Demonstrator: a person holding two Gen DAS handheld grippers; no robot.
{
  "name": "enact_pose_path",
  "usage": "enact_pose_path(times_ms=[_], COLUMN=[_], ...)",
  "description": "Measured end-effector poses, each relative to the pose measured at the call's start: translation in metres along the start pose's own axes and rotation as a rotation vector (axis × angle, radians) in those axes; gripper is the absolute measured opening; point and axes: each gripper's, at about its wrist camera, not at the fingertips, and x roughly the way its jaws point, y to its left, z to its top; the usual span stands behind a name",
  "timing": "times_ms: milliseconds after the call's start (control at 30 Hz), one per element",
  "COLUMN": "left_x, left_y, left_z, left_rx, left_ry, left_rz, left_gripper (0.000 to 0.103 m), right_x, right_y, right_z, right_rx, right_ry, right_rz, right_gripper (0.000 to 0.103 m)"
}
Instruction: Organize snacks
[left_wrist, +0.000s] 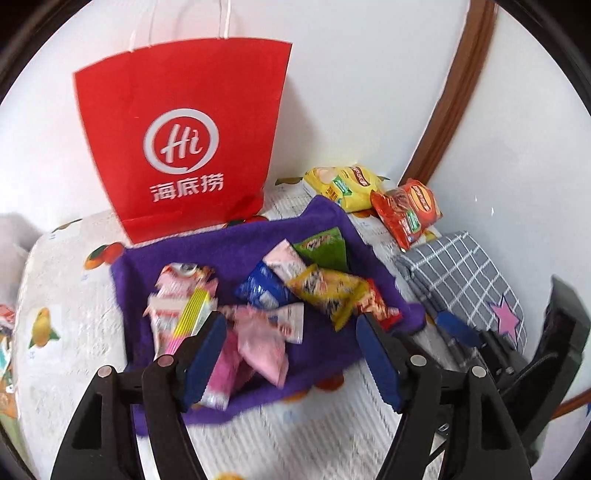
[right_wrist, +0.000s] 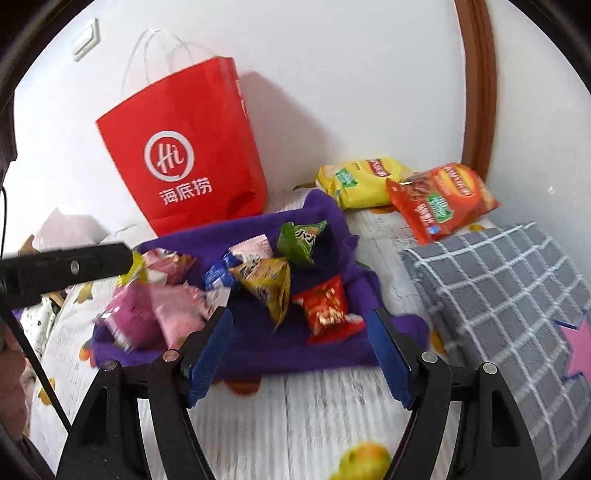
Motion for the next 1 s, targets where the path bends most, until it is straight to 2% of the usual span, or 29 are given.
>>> enact_pose_path(times_ms=[33,133,233,333,433,500,567,633,767,1000], left_x=[-0.006,-0.028,-0.051,-0.072,-0.093,-0.108,-0.123,-0.138,-0.162,-0.182], left_y=[-0.001,-0.002,-0.004,-0.006,-0.011,-0.018,-0.021,-0.025,-0.031,-0.034], left_z=[-0.006,-0.027,-0.049,-0.069,-0.088,-0.102,-0.113,-0.124,-0.139,-0.153], left_rx=[0.000,0.006,0.005,-0.003,0.000,0.023,0.028,0.037,0.040,0.002], left_ry=[-0.002,0.003,-0.008,-0.029,-0.058,-0.073,-0.094,-0.120,-0.158,-0.174], left_rz=[0.004,0.026,0.053,0.070,0.116,0.135,0.146,0.149,0.178,0.164], left_gripper=[0.072,0.077,0.078,0.083,0.084,0.085,0.089,0.095,0.096,0.096], right_x=[-0.010,-0.042,-0.071,-0.096,-0.124,-0.139,-0.157,-0.173,-0.195,-0.219], right_y=[0.002,0.007,0.014,0.020,0.026,0.028,0.031,0.033,0.036,0.040], right_z=[-0.002,-0.009,-0.017,-0.027,-0.039,-0.045,-0.054,-0.062,-0.075,-0.091], right_rx=[-0.003,0.000,-0.017,-0.012,-0.012,-0.012,-0.013,-0.025,-0.033,-0.029], right_ry=[-0.001,0.006,0.026,0.043,0.032,0.023,-0.002,-0.024,-0.018,-0.015], right_rz=[-0.025,-0.057,-0.065,-0.084,-0.108,-0.116,-0.121,-0.132,-0.147,-0.146], right_gripper=[0.075,0.086,0.087,0.087,0.087,0.091,0.102,0.103,0.103,0.103])
